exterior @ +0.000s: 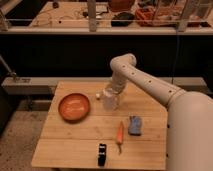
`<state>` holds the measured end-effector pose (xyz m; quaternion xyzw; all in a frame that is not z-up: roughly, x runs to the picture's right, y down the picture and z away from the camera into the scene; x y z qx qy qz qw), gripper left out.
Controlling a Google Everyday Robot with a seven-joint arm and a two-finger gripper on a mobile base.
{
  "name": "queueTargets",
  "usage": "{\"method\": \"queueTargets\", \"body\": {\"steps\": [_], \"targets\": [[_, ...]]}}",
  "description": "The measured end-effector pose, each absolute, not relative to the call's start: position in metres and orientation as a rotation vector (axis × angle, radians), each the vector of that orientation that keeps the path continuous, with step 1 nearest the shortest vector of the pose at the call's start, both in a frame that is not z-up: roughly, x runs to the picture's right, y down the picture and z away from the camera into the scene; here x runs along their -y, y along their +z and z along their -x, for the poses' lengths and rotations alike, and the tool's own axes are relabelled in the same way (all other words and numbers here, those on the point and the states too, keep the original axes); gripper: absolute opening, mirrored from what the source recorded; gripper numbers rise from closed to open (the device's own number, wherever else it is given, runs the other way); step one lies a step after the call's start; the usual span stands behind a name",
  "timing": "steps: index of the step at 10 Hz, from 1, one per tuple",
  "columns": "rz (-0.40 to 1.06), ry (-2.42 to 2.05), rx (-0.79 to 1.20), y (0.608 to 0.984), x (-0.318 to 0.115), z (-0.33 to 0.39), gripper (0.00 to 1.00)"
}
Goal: Place the ceramic cup over the eraser
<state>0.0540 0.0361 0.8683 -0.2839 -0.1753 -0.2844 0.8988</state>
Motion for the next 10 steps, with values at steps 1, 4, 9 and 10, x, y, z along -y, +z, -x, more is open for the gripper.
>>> {"method": "queueTargets", "body": {"steps": [1,4,9,10], "targets": [[0.593,-0.589,0.365,0.871,-0.036,-0.052,0.8],[0.605,-0.597,0.369,0.878,-0.037,-0.045,0.8],[0.619,-0.601,0.373,0.888,-0.036,-0.04,0.8],[0.619,-0.602,0.375,0.891,-0.036,-0.037,0.8]]}}
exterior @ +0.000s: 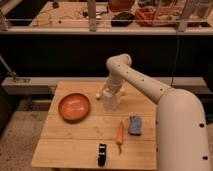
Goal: Place the ceramic cup over the eraser
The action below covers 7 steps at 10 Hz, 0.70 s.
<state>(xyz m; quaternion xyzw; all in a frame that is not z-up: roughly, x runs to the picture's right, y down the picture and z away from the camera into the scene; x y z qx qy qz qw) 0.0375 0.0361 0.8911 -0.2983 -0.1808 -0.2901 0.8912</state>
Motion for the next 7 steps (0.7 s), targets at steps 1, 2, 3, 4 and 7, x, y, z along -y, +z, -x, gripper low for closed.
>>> {"method": "queueTargets", "body": {"steps": [1,2,3,4,7], "targets": [[0.621,-0.602,0.375,0.8934,-0.0358,-0.0368,0.8],[0.627,-0.601,0.375,0.8949,-0.0367,-0.0372,0.8],[0.63,-0.6,0.375,0.8964,-0.037,-0.037,0.8],[0.629,-0.6,0.376,0.8975,-0.0365,-0.0362,0.8],[0.63,-0.592,0.369,0.9004,-0.0371,-0.0315,0.8]]}}
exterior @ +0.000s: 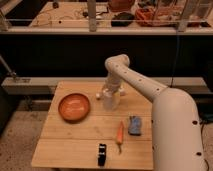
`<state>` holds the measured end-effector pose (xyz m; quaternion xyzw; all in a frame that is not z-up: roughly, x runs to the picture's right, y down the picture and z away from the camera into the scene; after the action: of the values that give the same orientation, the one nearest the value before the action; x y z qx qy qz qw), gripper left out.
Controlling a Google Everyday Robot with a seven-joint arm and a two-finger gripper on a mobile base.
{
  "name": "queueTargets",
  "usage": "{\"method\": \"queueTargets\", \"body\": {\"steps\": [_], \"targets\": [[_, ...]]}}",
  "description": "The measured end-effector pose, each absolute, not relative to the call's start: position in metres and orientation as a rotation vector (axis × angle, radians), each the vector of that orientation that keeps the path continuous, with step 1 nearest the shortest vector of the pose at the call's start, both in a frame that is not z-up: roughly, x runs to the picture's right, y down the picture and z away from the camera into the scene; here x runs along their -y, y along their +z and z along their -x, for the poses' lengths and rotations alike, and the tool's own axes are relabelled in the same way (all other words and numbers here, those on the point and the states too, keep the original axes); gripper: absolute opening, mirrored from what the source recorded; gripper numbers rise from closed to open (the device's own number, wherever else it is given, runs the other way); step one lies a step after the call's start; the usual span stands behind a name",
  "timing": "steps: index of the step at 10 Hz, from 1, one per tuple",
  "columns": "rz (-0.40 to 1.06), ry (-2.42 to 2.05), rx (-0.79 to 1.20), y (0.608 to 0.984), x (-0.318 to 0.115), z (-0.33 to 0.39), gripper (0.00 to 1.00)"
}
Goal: Place the ceramic cup over the eraser
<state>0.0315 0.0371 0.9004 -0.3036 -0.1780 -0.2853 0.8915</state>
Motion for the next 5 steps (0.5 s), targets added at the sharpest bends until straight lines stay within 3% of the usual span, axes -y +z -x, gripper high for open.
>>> {"method": "queueTargets", "body": {"steps": [5], "targets": [[0.625,-0.599,0.369,0.899,-0.0378,-0.0247,0.8]]}}
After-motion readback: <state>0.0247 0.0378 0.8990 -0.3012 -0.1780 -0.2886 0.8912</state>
